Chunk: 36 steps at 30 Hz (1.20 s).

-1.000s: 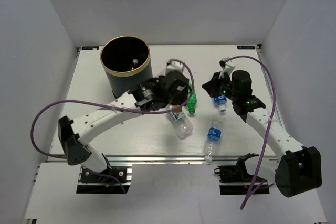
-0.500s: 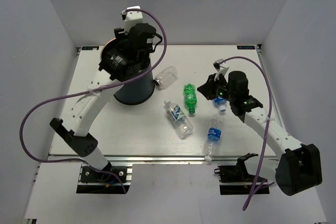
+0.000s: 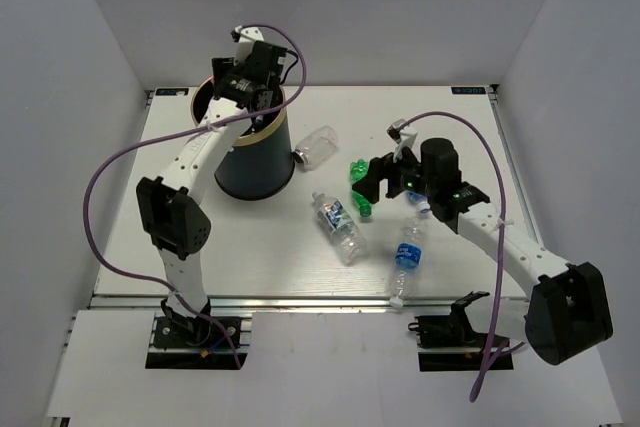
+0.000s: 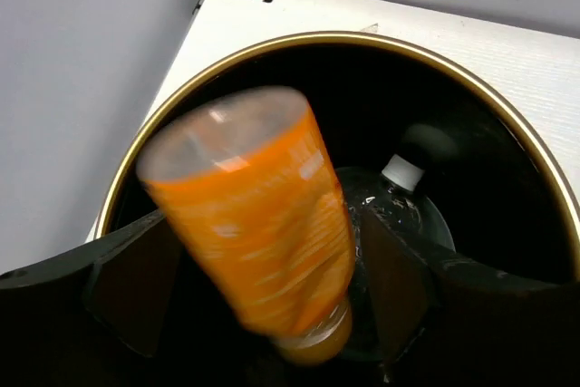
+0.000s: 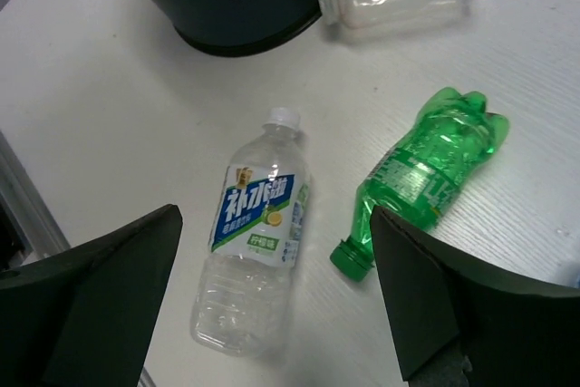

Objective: Put the plastic bottles in the bin

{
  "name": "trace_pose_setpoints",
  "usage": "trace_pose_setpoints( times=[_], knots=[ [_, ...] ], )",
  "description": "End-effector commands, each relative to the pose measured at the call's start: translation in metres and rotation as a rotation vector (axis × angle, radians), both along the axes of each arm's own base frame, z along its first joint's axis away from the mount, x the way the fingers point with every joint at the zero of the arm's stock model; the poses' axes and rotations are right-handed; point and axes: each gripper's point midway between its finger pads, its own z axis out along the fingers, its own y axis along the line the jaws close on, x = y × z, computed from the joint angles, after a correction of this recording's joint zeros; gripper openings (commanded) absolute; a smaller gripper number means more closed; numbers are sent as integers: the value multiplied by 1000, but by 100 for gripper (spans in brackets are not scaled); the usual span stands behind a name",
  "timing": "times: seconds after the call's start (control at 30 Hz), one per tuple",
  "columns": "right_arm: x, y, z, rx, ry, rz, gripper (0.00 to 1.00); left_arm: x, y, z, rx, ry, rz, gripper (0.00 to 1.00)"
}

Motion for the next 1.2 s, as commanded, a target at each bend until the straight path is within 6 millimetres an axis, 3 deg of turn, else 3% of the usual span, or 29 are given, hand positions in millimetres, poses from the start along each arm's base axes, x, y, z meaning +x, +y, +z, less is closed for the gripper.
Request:
trace_pose_setpoints(
  times=[0.0, 0.07, 0.1, 0.13, 0.17, 0.2, 0.27, 0.3, 0.33, 0.37, 0.4, 0.43, 0.47, 0.5, 0.53, 0.57, 0.6, 0.63, 0.67, 0.7, 0.77, 0.83, 0.87, 0.97, 1.0, 1.03, 1.1, 1.17],
  knots=[
    [-4, 16, 9, 19, -31, 95, 90, -6, -1, 38, -87, -99, -32, 90],
    [-8, 23, -1, -19, 9, 135, 90, -12, -4, 52, -118, -117, -75, 94],
    [-4, 26, 4, -31, -9, 144, 90, -16, -4, 61, -135, -133, -90, 94],
    [-5, 29, -16, -83, 35, 149, 90, -22, -13, 65, -148, -137, -122, 96],
    [-11, 34, -20, -112, 61, 167, 90, -31, -12, 82, -181, -175, -147, 100],
    [-9, 36, -20, -133, 52, 170, 90, -36, -20, 83, -214, -169, -201, 100],
    [-11, 42, -40, -211, 84, 154, 90, -48, -26, 79, -265, -152, -253, 100],
    [-14, 47, -41, -229, 84, 163, 90, -61, -35, 90, -321, -170, -336, 100],
    [-13, 46, -56, -270, 113, 147, 90, -70, -45, 69, -336, -117, -387, 100],
    [-16, 56, -55, -283, 104, 160, 90, -75, -52, 70, -368, -131, -436, 100],
    [-15, 56, -65, -320, 117, 150, 88, -88, -65, 40, -391, -53, -522, 100],
    [-15, 58, -74, -349, 129, 152, 88, -106, -64, 52, -403, -91, -587, 100],
    [-16, 64, -76, -379, 113, 140, 88, -112, -70, 59, -420, -144, -652, 100],
    [-16, 64, -90, -425, 143, 139, 86, -125, -75, 28, -439, -97, -697, 100],
    [-16, 67, -91, -436, 143, 137, 86, -135, -74, 28, -435, -133, -737, 100],
    [-17, 70, -98, -466, 140, 133, 86, -157, -65, 54, -431, -248, -786, 100],
    [-20, 74, -101, -483, 143, 141, 86, -162, -65, 38, -429, -279, -811, 100],
    [-24, 81, -101, -495, 137, 157, 86, -171, -63, 40, -426, -317, -837, 100],
    [-22, 76, -116, -550, 155, 132, 86, -177, -59, 41, -417, -348, -845, 100],
    [-15, 81, -110, -571, 121, 104, 88, -187, -59, 41, -426, -371, -873, 100],
    [-17, 75, -131, -666, 145, 81, 88, -192, -59, 48, -425, -378, -901, 100],
    [-18, 79, -138, -705, 151, 78, 88, -197, -57, 51, -425, -389, -903, 100],
    [-18, 75, -147, -740, 159, 64, 87, -199, -58, 45, -420, -377, -919, 100],
    [-17, 75, -149, -771, 161, 50, 67, -202, -53, 46, -407, -403, -917, 100],
    [-20, 76, -150, -769, 170, 61, 54, -206, -51, 47, -407, -406, -917, 100],
    [-20, 75, -150, -772, 171, 64, 48, -208, -50, 44, -407, -405, -917, 100],
    [-21, 75, -151, -779, 179, 66, 33, -218, -45, 56, -408, -458, -924, 100],
    [-19, 77, -143, -762, 167, 61, 25, -223, -41, 57, -415, -484, -915, 100]
  ],
)
